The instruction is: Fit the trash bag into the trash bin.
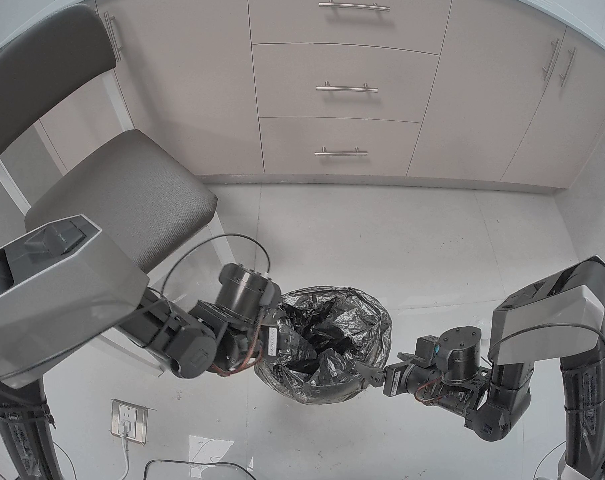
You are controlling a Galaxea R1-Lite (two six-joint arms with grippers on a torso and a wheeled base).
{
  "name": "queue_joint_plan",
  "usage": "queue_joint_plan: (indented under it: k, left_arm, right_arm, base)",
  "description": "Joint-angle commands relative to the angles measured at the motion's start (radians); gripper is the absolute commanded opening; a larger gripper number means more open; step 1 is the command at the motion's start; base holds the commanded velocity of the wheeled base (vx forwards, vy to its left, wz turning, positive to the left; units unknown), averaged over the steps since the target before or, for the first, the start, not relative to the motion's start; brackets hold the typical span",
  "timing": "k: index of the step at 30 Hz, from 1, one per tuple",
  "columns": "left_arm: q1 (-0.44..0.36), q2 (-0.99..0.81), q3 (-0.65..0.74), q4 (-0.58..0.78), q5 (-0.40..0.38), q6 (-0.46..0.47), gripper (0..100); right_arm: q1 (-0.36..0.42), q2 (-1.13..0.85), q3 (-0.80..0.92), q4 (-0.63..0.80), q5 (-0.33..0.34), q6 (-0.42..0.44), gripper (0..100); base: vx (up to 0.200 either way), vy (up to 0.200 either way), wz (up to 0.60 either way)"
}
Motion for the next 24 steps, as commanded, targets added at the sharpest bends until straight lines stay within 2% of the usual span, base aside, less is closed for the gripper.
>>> queue_joint_plan:
  k: [1,8,24]
  left_arm:
    - [-0.106,0.048,-0.021,0.014,0.002,-0.025,100]
    - [-0.129,0.137,-0.115,0.027,0.036,-0.014,100]
    - [-0.221,0.176,-0.082,0.057,0.069,0.052,100]
  right_arm:
    - [0.005,0.039,0.014,-0.019,0.005,0.015,100]
    - [0.002,0.042,0.012,-0.019,0.005,0.017,100]
    - [-0.021,0.031,0.003,-0.019,0.004,0.017,100]
  base:
    - [0.0,0.0,0.0]
    - [0.0,0.0,0.0]
    - [0.0,0.0,0.0]
